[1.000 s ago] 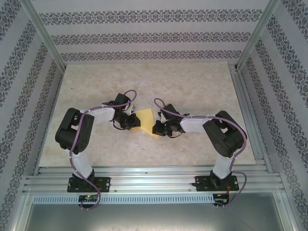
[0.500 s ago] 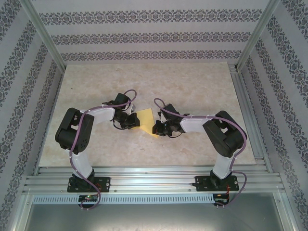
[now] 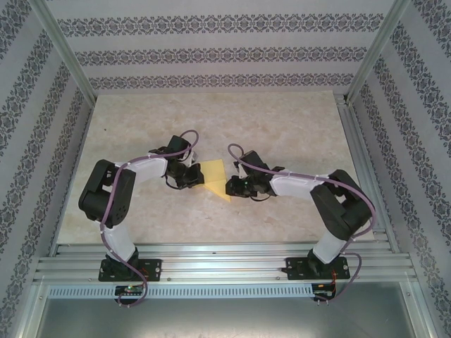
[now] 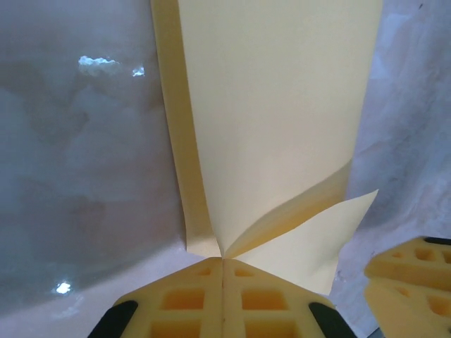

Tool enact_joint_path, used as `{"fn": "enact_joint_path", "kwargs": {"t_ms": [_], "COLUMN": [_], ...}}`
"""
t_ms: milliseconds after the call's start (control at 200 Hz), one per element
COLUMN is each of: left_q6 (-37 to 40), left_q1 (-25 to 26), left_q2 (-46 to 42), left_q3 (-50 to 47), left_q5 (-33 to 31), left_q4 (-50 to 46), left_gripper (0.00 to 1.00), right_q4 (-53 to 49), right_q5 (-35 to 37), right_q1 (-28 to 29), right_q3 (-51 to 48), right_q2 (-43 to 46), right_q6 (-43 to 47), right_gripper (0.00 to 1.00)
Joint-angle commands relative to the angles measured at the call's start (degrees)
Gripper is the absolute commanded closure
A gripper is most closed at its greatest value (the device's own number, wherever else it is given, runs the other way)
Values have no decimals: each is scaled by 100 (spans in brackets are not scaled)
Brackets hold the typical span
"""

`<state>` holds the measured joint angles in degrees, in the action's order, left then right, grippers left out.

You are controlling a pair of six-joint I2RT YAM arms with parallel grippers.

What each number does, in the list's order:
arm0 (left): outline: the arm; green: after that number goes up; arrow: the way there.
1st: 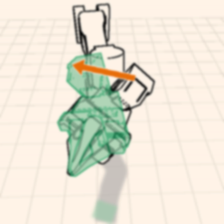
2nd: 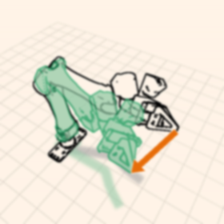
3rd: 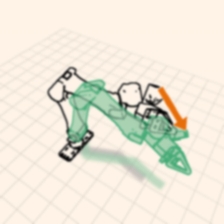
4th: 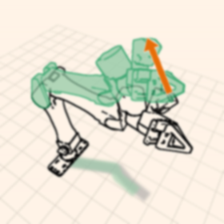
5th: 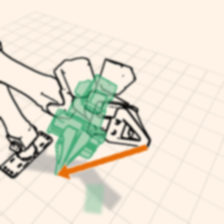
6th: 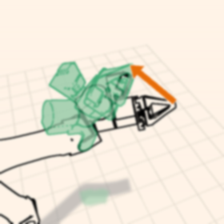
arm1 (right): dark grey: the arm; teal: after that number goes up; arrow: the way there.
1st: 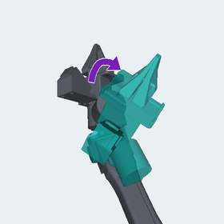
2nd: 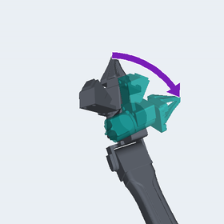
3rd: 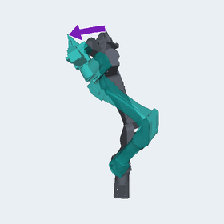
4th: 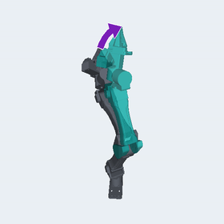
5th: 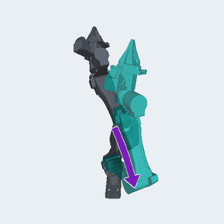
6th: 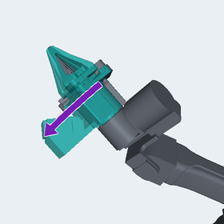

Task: Fold a paper plane with a square sheet of paper (fold left side to right side)
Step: Fourth fold the wing at the center of the table.

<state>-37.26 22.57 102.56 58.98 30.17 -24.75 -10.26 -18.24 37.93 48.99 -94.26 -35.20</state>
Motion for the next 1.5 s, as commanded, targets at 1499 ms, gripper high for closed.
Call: {"fn": "enact_joint_path", "kwargs": {"t_ms": [1499], "left_q6": [-871], "left_q1": [130], "left_q2": [-234], "left_q3": [403], "left_q5": [276], "left_q4": [-99], "left_gripper": [100], "right_q4": [47], "right_q5": [2883], "right_q1": [1657], "right_q3": [834], "right_q2": [-990], "right_q6": [2770], "right_gripper": [87]}}
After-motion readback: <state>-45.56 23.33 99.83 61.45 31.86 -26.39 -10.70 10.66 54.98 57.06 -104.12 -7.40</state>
